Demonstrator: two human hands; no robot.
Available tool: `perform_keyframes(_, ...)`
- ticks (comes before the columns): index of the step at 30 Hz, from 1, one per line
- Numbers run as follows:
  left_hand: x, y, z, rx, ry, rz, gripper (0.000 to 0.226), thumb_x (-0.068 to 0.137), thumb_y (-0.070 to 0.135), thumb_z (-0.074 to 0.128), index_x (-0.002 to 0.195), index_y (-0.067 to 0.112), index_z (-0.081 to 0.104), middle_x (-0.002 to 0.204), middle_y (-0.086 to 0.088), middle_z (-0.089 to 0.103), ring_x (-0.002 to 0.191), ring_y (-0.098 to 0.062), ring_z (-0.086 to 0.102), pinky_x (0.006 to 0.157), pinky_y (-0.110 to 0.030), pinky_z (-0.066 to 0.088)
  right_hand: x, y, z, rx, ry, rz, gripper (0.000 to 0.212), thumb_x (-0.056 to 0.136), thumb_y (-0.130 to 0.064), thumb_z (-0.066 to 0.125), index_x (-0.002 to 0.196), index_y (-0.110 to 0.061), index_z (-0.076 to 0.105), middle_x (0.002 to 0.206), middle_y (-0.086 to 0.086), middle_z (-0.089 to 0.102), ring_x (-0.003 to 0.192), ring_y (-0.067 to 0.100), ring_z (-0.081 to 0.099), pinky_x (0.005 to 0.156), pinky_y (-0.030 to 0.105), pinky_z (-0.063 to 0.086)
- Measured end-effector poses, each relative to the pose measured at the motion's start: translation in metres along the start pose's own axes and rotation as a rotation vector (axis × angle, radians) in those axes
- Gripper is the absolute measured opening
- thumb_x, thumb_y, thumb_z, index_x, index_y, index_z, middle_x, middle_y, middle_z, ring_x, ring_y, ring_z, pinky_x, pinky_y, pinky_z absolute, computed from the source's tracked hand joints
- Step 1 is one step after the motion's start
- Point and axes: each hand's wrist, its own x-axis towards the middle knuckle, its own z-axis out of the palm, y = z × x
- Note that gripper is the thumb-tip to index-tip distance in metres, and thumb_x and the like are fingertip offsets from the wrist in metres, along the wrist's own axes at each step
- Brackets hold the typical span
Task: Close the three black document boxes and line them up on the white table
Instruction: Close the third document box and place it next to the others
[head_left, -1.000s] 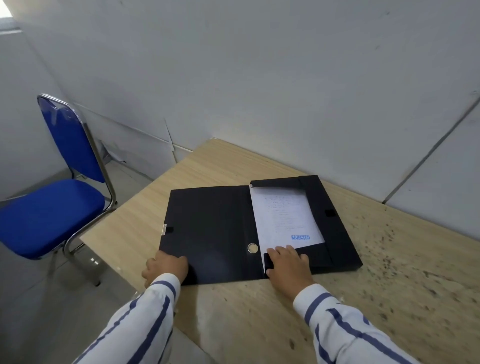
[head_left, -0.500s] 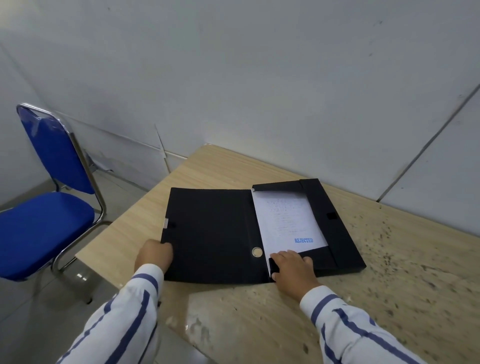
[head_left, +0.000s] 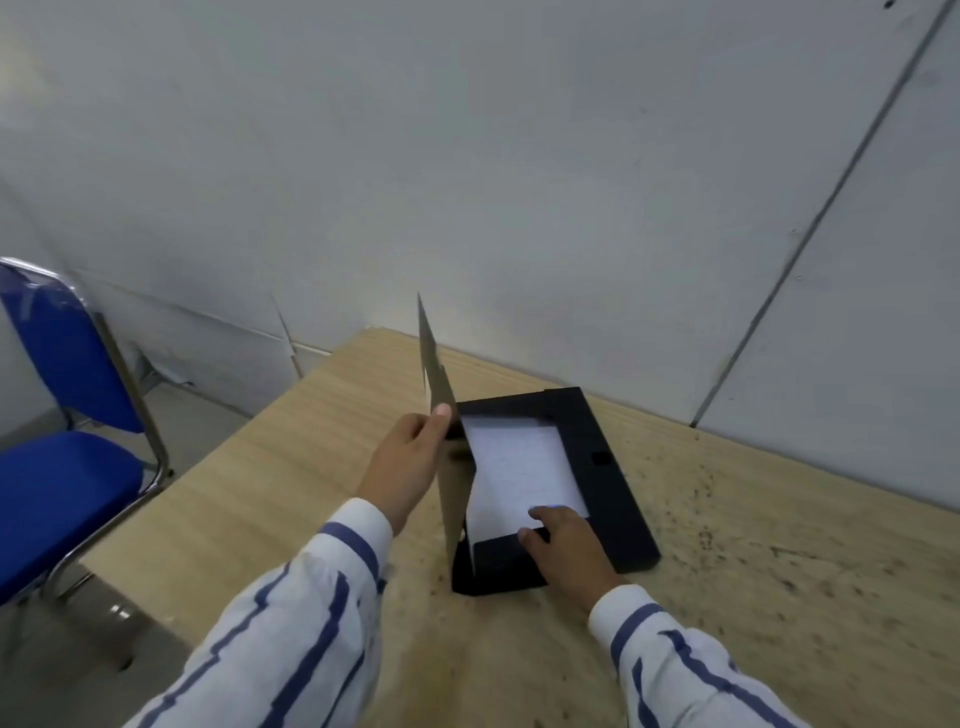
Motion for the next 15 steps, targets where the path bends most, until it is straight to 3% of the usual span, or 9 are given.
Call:
perform_keyframes(3,0.005,-0.009,0.05,0.061,-0.007,0.019,0.026,0.089,0.043,0.054,0.1,0.02,0.06,0.105,-0.006,0.067,0.101,-0.027,0.062,0.086,-0.039,0.049,0.004,0.022,-0.029,0.082,0.031,0.045,0.043,0.094,-0.039,0.048,0.129,-0.015,0.055,0.134,0.009,0.053,0.121,0.026,0.052,0.098,0.033,0.041)
perform_keyframes(6,0.015,-0.03,0.085,0.203,-0.048,-0.034,0.039,0.089,0.035,0.058,0.119,0.011,0.057,0.118,-0.012,0.062,0.108,-0.031,0.06,0.098,-0.045,0.047,0.011,0.045,-0.058,0.269,0.011,0.1,0.04,0.097,-0.04,0.041,0.121,-0.015,0.06,0.13,0.009,0.059,0.116,0.026,0.055,0.096,0.034,0.043)
perform_keyframes(9,0.024,-0.053,0.108,0.372,-0.055,-0.094,0.048,0.087,0.039,0.058,0.126,0.01,0.055,0.126,-0.016,0.057,0.114,-0.034,0.056,0.102,-0.044,0.043,0.016,0.065,-0.078,0.588,-0.013,0.259,0.046,0.095,-0.05,0.037,0.124,-0.021,0.058,0.128,0.006,0.058,0.117,0.027,0.054,0.101,0.041,0.042)
perform_keyframes(12,0.028,-0.068,0.125,0.568,-0.027,-0.114,0.058,0.086,0.046,0.056,0.134,0.014,0.048,0.138,-0.016,0.047,0.126,-0.037,0.045,0.107,-0.042,0.036,0.02,0.081,-0.091,0.838,-0.054,0.311,0.042,0.094,-0.055,0.034,0.114,-0.03,0.06,0.121,-0.003,0.062,0.107,0.019,0.059,0.09,0.04,0.044)
perform_keyframes(14,0.029,-0.073,0.132,0.667,-0.027,-0.112,0.063,0.085,0.051,0.055,0.137,0.018,0.044,0.145,-0.012,0.041,0.131,-0.036,0.039,0.108,-0.044,0.035,0.023,0.089,-0.095,0.877,-0.054,0.278,0.034,0.095,-0.051,0.038,0.114,-0.033,0.059,0.123,-0.003,0.062,0.107,0.017,0.059,0.09,0.039,0.046)
perform_keyframes(15,0.028,-0.075,0.135,0.723,-0.032,-0.107,0.064,0.084,0.053,0.054,0.138,0.02,0.042,0.147,-0.01,0.039,0.133,-0.035,0.038,0.107,-0.045,0.035,0.025,0.093,-0.096,0.825,-0.049,0.243,0.035,0.095,-0.046,0.043,0.123,-0.031,0.055,0.128,-0.002,0.059,0.111,0.019,0.058,0.094,0.04,0.047)
